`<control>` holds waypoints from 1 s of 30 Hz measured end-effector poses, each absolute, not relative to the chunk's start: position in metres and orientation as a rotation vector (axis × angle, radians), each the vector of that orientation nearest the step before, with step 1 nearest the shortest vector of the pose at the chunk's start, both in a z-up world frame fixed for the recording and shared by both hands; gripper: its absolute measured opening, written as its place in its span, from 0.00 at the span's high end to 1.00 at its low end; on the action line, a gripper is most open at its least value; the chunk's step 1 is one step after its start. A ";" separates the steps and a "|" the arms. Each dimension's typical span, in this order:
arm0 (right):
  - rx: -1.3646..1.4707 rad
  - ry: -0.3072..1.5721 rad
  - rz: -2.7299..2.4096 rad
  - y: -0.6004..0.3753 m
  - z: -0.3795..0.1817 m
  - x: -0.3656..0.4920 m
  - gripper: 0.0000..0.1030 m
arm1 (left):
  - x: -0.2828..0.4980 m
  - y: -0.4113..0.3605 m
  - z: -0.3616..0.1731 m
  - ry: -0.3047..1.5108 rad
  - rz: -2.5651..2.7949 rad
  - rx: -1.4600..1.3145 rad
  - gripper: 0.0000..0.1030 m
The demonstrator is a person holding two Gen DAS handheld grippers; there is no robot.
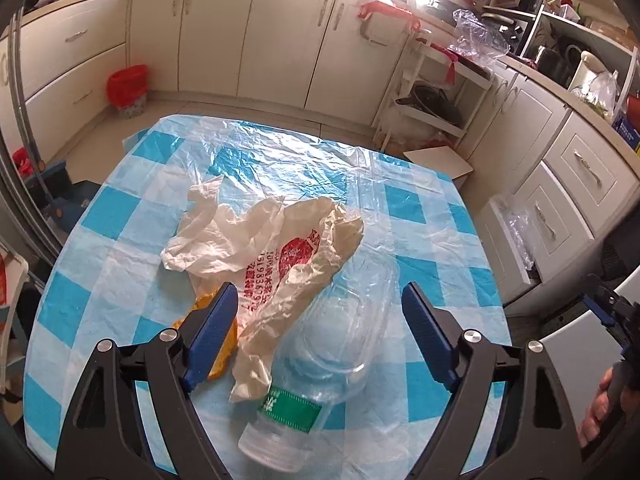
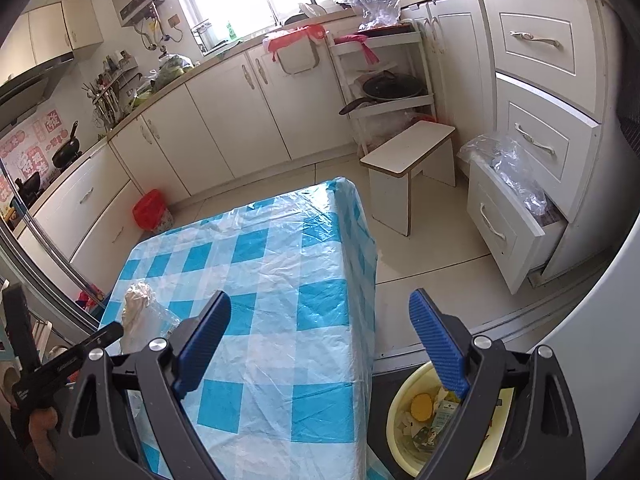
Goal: Collect trash
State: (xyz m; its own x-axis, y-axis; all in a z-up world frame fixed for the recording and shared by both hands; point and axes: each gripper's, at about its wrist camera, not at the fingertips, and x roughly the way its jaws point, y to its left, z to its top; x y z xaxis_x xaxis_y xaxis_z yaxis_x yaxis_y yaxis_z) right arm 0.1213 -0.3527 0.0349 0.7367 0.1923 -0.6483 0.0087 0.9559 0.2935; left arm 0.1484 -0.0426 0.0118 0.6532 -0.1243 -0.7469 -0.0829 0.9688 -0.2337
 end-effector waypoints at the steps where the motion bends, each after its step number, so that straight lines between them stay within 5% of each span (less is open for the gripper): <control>1: 0.282 0.742 0.107 -0.351 0.034 0.121 0.16 | 0.156 -0.045 0.010 0.867 -0.017 -0.250 0.22; 3: 0.277 0.752 0.115 -0.349 0.032 0.122 0.16 | 0.167 -0.047 0.007 0.881 -0.018 -0.253 0.24; 5: 0.273 0.759 0.123 -0.346 0.030 0.124 0.16 | 0.176 -0.049 0.003 0.906 -0.034 -0.266 0.42; 7: 0.267 0.764 0.133 -0.342 0.030 0.126 0.16 | 0.182 -0.050 0.000 0.929 -0.042 -0.268 0.70; 9: 0.260 0.768 0.144 -0.338 0.029 0.127 0.16 | 0.183 -0.048 0.001 0.927 -0.051 -0.280 0.79; 13: 0.239 0.777 0.161 -0.331 0.027 0.127 0.16 | 0.173 -0.041 0.016 0.881 -0.086 -0.305 0.87; 30: 0.211 0.933 0.275 -0.287 0.002 0.140 0.16 | 0.068 0.039 0.113 0.610 -0.186 -0.481 0.88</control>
State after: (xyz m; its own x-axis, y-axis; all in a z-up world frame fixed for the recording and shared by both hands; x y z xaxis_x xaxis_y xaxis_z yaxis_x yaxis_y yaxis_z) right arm 0.1399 -0.2865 0.0015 0.5650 0.3224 -0.7595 -0.1417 0.9447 0.2956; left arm 0.0681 0.0391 0.1128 0.8071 -0.3059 -0.5049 0.0280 0.8741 -0.4849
